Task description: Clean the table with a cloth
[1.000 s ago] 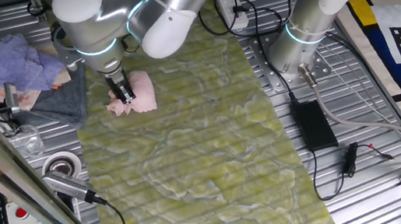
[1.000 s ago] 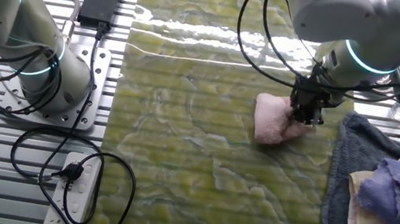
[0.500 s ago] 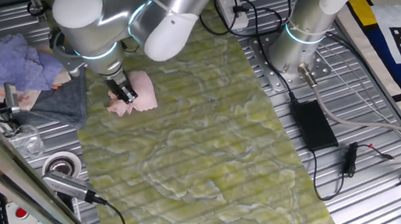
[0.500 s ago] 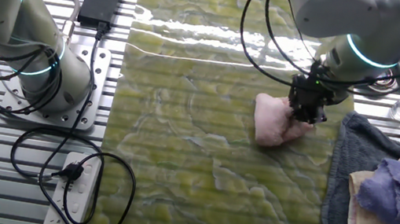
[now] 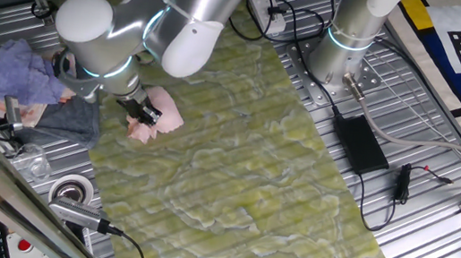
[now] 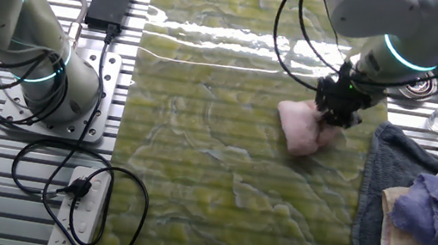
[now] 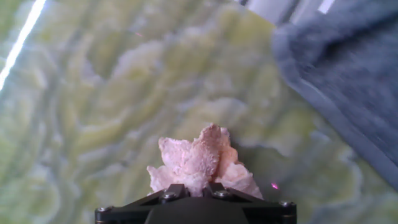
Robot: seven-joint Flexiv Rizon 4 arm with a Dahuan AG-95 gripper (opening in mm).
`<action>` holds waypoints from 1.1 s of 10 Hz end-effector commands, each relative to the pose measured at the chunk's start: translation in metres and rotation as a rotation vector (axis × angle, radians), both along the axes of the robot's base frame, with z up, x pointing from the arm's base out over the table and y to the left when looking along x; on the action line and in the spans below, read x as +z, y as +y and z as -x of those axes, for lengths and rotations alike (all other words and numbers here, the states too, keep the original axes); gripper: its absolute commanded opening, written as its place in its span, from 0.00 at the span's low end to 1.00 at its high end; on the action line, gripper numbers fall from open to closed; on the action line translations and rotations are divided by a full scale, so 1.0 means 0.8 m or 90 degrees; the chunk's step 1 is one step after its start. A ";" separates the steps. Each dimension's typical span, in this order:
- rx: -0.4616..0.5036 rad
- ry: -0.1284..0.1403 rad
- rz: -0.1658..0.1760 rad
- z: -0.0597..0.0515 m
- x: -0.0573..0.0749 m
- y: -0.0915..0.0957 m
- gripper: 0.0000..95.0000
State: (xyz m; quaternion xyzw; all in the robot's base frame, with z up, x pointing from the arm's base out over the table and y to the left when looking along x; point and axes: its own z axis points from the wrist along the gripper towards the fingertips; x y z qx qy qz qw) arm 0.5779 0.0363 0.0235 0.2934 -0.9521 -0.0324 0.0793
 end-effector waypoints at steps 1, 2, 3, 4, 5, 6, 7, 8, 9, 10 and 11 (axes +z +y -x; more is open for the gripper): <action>-0.109 -0.014 0.008 0.004 0.000 0.024 0.00; -0.123 -0.013 0.011 0.006 0.001 0.035 0.00; -0.131 -0.011 0.013 0.009 0.001 0.043 0.00; -0.142 -0.008 0.015 0.015 0.001 0.050 0.00; -0.148 -0.007 0.015 0.021 0.000 0.052 0.00; -0.158 -0.005 0.004 0.035 -0.002 0.051 0.00; -0.168 0.000 -0.007 0.046 -0.003 0.049 0.00; -0.176 0.002 -0.015 0.056 -0.002 0.047 0.00; -0.190 0.007 -0.023 0.064 -0.001 0.048 0.00; -0.215 0.016 -0.033 0.076 0.001 0.052 0.00; -0.226 0.020 -0.038 0.082 0.002 0.056 0.00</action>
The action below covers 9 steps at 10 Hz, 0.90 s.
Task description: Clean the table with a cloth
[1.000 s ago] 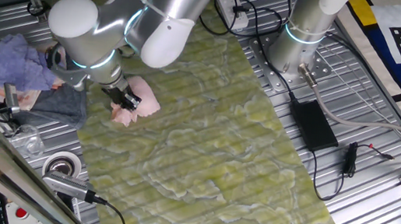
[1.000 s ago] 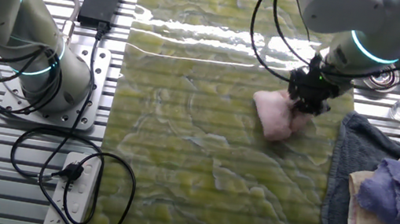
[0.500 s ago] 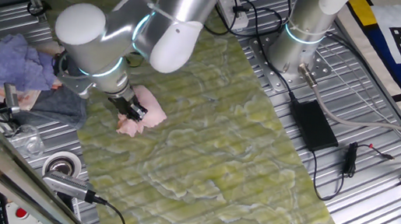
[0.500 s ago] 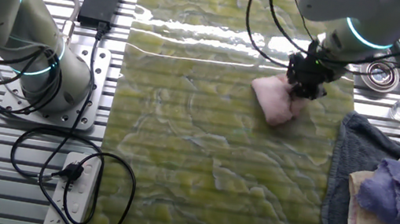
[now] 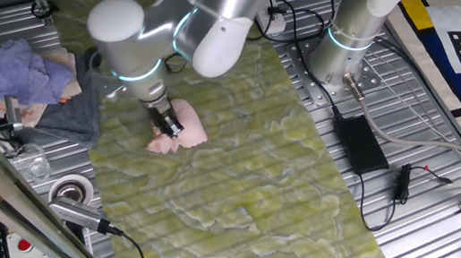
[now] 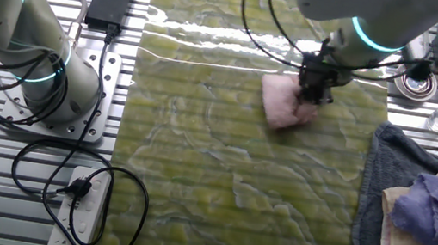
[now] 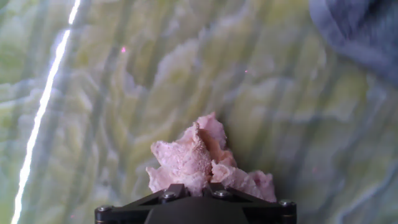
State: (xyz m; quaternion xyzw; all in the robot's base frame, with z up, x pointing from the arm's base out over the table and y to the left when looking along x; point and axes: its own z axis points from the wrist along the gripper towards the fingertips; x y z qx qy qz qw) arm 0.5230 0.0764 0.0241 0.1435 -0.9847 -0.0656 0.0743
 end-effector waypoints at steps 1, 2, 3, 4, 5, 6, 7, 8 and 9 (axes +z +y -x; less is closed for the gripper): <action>-0.037 0.010 -0.016 0.017 0.001 0.010 0.00; -0.049 0.012 -0.015 0.026 0.001 0.019 0.00; -0.046 0.010 -0.013 0.029 0.000 0.018 0.00; -0.041 0.008 -0.011 0.031 -0.001 0.017 0.00; -0.033 0.005 -0.004 0.032 -0.002 0.015 0.00; -0.017 0.002 0.017 0.032 -0.001 0.013 0.00; -0.001 -0.005 0.033 0.032 -0.001 0.013 0.00; -0.007 -0.016 0.040 0.032 -0.001 0.013 0.00; -0.014 -0.024 0.039 0.032 -0.001 0.013 0.00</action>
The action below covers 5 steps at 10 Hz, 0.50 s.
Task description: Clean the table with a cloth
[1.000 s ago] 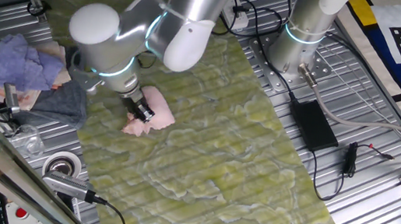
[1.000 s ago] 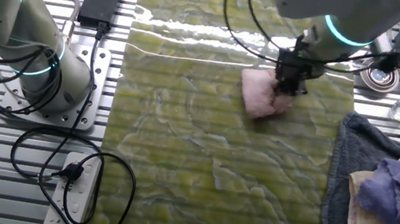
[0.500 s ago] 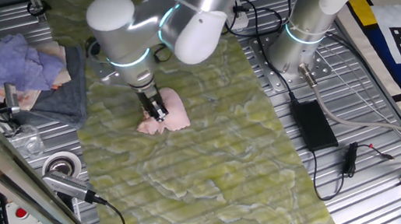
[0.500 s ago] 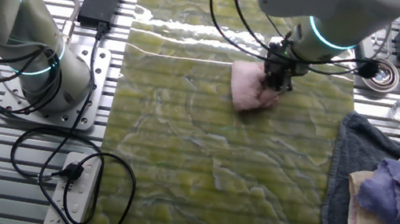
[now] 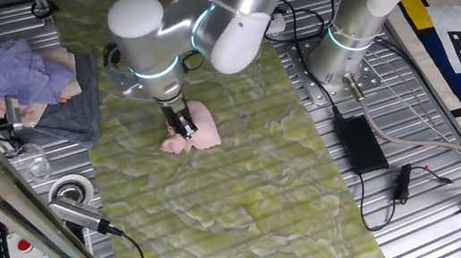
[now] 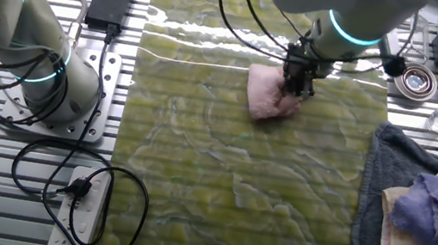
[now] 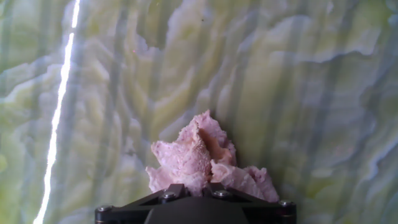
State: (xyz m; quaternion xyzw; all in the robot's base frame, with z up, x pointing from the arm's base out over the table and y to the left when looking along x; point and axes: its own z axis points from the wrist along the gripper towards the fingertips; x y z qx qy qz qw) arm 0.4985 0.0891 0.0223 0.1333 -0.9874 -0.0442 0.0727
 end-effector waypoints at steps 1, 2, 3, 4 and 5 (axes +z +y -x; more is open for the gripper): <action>-0.002 -0.019 0.011 0.001 0.001 -0.002 0.00; -0.008 -0.018 0.011 0.001 0.001 -0.002 0.00; -0.010 -0.018 0.011 0.001 0.001 -0.002 0.00; -0.009 -0.016 0.016 0.002 0.001 -0.003 0.00; 0.007 -0.027 0.024 0.006 -0.001 -0.007 0.00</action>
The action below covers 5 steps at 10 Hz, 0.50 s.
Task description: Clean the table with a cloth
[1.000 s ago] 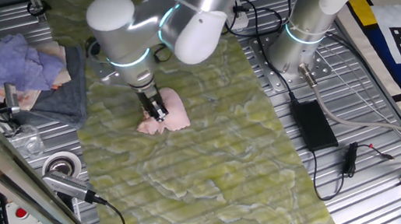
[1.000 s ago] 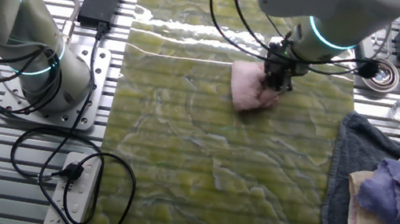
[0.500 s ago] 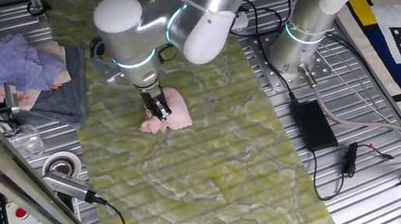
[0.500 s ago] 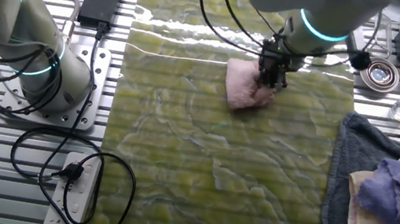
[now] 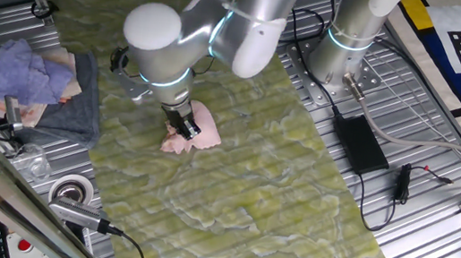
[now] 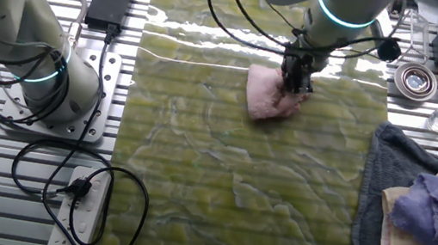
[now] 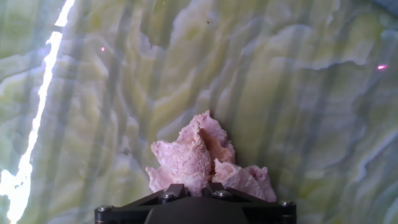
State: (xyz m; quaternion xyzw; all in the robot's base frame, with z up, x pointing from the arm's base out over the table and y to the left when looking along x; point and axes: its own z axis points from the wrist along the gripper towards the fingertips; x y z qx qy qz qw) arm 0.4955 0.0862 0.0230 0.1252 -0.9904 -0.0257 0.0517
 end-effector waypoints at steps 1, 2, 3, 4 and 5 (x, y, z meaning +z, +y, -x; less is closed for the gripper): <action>0.028 0.000 0.004 0.004 -0.002 -0.010 0.00; 0.039 -0.001 0.004 0.004 -0.001 -0.019 0.00; 0.064 -0.006 0.001 0.004 0.004 -0.039 0.00; 0.086 -0.010 -0.002 0.004 0.007 -0.057 0.00; 0.106 -0.017 -0.004 0.004 0.007 -0.075 0.00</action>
